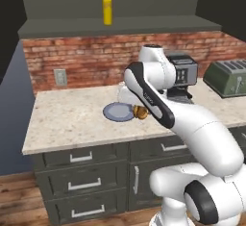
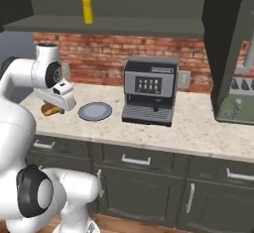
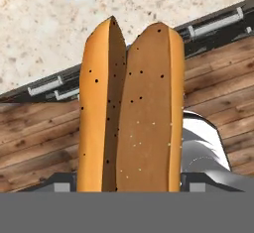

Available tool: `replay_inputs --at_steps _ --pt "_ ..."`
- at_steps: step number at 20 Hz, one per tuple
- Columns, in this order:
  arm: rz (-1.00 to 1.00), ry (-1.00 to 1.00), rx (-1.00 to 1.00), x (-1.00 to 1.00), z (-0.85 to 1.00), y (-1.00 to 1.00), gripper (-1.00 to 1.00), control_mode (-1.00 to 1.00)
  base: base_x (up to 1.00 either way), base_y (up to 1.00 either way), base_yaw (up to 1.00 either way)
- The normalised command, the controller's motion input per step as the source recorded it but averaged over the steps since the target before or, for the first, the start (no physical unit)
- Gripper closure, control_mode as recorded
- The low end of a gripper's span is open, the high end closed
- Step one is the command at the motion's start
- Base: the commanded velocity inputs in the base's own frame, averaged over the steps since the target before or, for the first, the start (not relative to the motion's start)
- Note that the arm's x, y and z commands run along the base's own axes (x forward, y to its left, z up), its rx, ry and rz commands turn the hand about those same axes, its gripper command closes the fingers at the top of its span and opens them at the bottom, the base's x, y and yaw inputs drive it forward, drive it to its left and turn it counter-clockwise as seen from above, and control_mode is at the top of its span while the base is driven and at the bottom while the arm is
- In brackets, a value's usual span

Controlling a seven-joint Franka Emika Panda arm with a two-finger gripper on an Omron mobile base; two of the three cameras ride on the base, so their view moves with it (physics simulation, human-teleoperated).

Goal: Move the hot dog bun to the plate on the dining table and place the condiment next to that plate. Then navigate to the fridge and take the sausage and place it on the plate as well.

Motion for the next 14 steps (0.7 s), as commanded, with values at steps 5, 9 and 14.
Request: replay_inputs --at_steps 5,9,14 --pt "0.0 0.0 0.0 0.0 0.0 0.0 1.0 1.0 -0.97 -0.05 -0.17" --pt "0.0 0.0 0.0 0.0 0.0 0.0 1.0 1.0 -0.42 -0.03 -0.83" --pt "0.0 0.0 0.0 0.0 0.0 0.0 1.0 1.0 -0.14 0.0 -0.99"
